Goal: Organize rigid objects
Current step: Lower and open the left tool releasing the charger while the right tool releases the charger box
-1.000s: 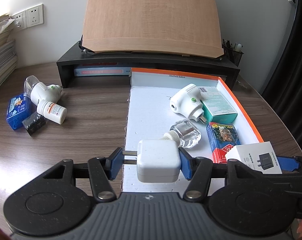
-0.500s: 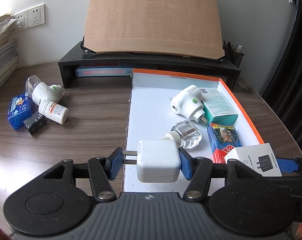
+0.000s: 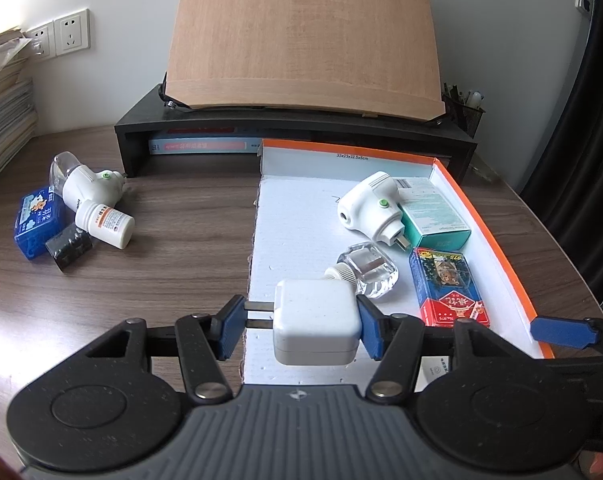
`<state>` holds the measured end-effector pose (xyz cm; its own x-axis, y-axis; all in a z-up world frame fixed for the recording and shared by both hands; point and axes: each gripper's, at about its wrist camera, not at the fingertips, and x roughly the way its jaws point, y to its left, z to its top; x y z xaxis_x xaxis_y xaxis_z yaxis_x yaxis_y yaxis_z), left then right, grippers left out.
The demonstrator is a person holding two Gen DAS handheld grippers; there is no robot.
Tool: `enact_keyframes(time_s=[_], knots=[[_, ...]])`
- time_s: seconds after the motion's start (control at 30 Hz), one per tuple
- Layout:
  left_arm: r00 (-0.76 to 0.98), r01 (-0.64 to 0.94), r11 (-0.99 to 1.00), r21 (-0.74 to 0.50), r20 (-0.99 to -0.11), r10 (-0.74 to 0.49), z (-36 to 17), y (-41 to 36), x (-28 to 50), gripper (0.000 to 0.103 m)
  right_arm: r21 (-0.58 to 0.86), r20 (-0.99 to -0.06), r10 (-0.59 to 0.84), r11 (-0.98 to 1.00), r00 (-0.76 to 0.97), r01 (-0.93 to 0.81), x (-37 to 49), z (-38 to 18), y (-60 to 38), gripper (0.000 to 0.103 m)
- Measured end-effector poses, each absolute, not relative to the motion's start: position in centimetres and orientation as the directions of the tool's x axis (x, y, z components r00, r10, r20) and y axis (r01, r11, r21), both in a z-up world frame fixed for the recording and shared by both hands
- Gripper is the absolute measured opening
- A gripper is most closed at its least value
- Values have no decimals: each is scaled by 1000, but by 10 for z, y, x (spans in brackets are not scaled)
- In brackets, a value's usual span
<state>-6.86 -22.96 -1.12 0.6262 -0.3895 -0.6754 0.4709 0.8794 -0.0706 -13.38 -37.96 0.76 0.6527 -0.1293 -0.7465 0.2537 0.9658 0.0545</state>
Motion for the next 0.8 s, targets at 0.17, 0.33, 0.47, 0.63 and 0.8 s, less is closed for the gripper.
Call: enact_keyframes(time_s=[0.17,0.33,0.47,0.63,0.8], knots=[[616,488,870,-73,-678,-402,-12,-233,-71,59,50,-726,-180,949,664,312,-139,12,-388,93],[599,506,859,-80,-684,-417,-13,-235,-73,59,63,-708,-200,937,677,343,-143,16,-394,94],[578,528,843,-101,-685,-444,-13,-236,-76,61,63,-708,-201,937,677,344,-144,16,-394,94],[585,528,842,-110,-672,-454,-10,-232,-78,63,69,-697,-205,935,688,348,-147,19,-392,94],[604,509,854,-108,-662,-444,-7,-223,-78,66,66,-689,-201,940,696,336,-146,21,-385,94]])
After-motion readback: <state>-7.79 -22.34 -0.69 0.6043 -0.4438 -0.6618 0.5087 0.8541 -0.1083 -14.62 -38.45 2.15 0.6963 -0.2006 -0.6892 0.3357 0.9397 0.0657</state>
